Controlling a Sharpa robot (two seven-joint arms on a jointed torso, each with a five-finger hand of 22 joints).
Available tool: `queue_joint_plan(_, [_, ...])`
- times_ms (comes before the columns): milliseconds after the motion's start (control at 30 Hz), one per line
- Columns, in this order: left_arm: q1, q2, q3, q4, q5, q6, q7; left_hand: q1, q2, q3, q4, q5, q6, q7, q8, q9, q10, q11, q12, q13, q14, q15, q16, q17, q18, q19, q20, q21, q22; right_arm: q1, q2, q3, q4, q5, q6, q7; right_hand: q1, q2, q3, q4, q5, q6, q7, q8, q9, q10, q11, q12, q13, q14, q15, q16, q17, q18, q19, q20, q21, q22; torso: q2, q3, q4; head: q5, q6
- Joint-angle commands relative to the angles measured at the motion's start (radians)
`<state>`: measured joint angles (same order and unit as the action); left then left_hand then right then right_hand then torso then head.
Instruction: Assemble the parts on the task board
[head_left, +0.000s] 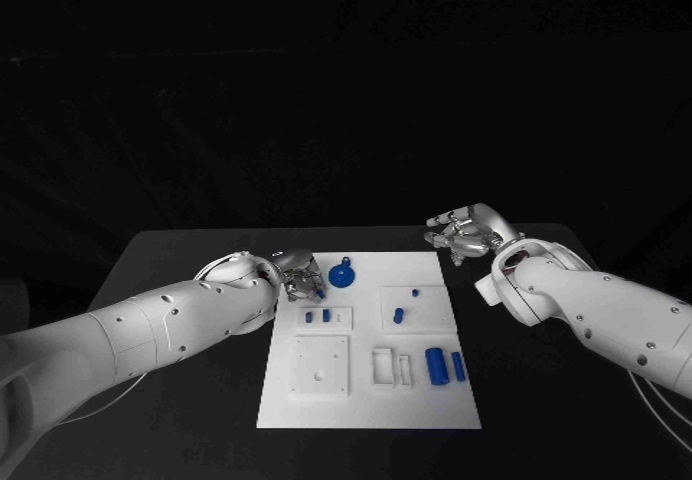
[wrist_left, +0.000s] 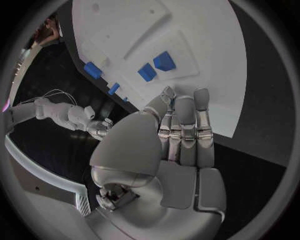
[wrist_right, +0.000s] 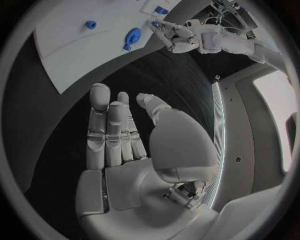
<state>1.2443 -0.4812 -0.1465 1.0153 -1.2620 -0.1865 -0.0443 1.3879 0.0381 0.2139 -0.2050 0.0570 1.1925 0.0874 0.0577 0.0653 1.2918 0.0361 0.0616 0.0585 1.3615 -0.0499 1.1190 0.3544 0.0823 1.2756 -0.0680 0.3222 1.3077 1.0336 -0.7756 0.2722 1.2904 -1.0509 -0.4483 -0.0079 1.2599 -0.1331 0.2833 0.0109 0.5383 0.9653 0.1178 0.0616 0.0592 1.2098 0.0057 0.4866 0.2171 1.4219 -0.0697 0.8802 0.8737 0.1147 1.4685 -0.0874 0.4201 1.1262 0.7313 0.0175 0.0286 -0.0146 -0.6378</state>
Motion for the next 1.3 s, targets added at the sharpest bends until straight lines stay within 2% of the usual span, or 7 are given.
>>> queue_joint_plan(33, [-0.005,0.004,-0.003,0.006,0.006,0.015,0.005,0.000,0.013,0.002,-0.006,0.006,0.000,0.006,0.005,0.000,-0.003,0.003,-0.002,0.001,0.006,0.000,-0.003,0.000,0.009,0.000,0.000,0.006,0.018,0.000,0.000,0.000,0.001,-0.001,0.001,0.009,-0.001,-0.005,0.004,0.000,0.002,0.002,0.004,-0.002,0.001,0.004,0.001,0.002,-0.001,-0.001,-0.001,0.002,-0.001,0.013,0.038,-0.004,0.002,-0.001,0.000,-0.0004,0.0009,-0.001,-0.001])
queue_joint_plan(600, [-0.006,0.001,-0.003,0.009,0.002,0.001,0.010,0.002,0.013,0.001,-0.010,0.007,0.002,0.006,0.005,0.000,-0.002,0.002,-0.002,0.001,0.007,0.000,-0.003,0.000,0.010,0.002,0.000,0.006,0.019,0.000,0.000,0.000,0.000,-0.001,0.001,0.008,-0.001,-0.005,0.004,0.000,0.002,0.002,0.004,-0.002,0.001,0.004,0.001,0.002,-0.001,-0.001,-0.001,0.002,-0.001,0.013,0.038,-0.004,0.002,-0.001,0.000,-0.0007,0.0022,-0.003,-0.003])
queue_joint_plan(867, [-0.006,0.003,-0.004,0.007,-0.022,-0.007,0.010,0.004,0.008,0.001,-0.016,0.007,-0.003,0.008,0.005,0.000,-0.008,0.005,-0.002,0.001,0.004,0.001,-0.005,0.000,0.010,0.000,0.000,0.006,0.019,0.000,0.000,0.000,0.001,-0.001,0.002,0.008,-0.001,-0.005,0.004,0.000,0.002,0.002,0.004,-0.002,0.001,0.004,0.001,0.002,-0.001,-0.001,-0.001,0.002,-0.001,0.013,0.038,-0.004,0.002,-0.001,0.000,-0.0006,0.0007,-0.001,-0.002])
queue_joint_plan(1067, [-0.006,0.004,-0.008,0.006,-0.029,-0.005,0.002,0.002,-0.006,0.003,-0.023,0.003,-0.056,0.018,0.003,-0.003,-0.030,0.016,-0.002,0.001,-0.010,0.010,-0.009,-0.001,0.012,-0.013,0.007,0.005,0.020,0.000,0.001,0.000,0.000,-0.002,0.002,0.006,-0.001,-0.005,0.004,0.000,0.002,0.002,0.004,-0.002,0.001,0.004,0.001,0.002,-0.001,-0.001,-0.001,0.002,-0.001,0.013,0.038,-0.004,0.002,-0.001,0.000,-0.0007,0.0004,0.000,-0.003])
queue_joint_plan(1200, [-0.006,0.004,-0.010,0.008,-0.028,-0.003,0.001,-0.006,-0.017,0.011,-0.028,0.003,-0.086,0.016,0.003,-0.003,-0.043,0.019,-0.002,0.001,-0.015,0.013,-0.002,0.000,0.016,-0.017,0.012,0.008,0.020,0.000,0.000,0.000,0.000,-0.002,0.002,0.005,-0.002,-0.005,0.005,-0.003,0.001,0.004,0.004,-0.001,0.002,0.005,0.001,0.003,-0.001,-0.002,-0.001,0.002,-0.002,0.012,0.037,-0.004,0.003,-0.002,0.000,-0.0009,0.0025,-0.001,-0.003])
queue_joint_plan(1300, [-0.006,0.002,-0.012,0.009,-0.026,-0.007,0.002,-0.010,-0.022,0.015,-0.029,0.002,-0.104,0.013,0.003,-0.004,-0.049,0.020,-0.002,0.001,-0.019,0.014,0.001,-0.001,0.016,-0.020,0.013,0.009,0.020,0.000,0.000,0.000,0.000,-0.003,0.003,0.005,-0.002,-0.005,0.005,-0.003,0.001,0.004,0.004,-0.001,0.002,0.005,0.001,0.003,-0.001,-0.002,-0.001,0.002,-0.002,0.012,0.037,-0.004,0.003,-0.002,0.000,-0.0012,0.0014,-0.002,-0.002])
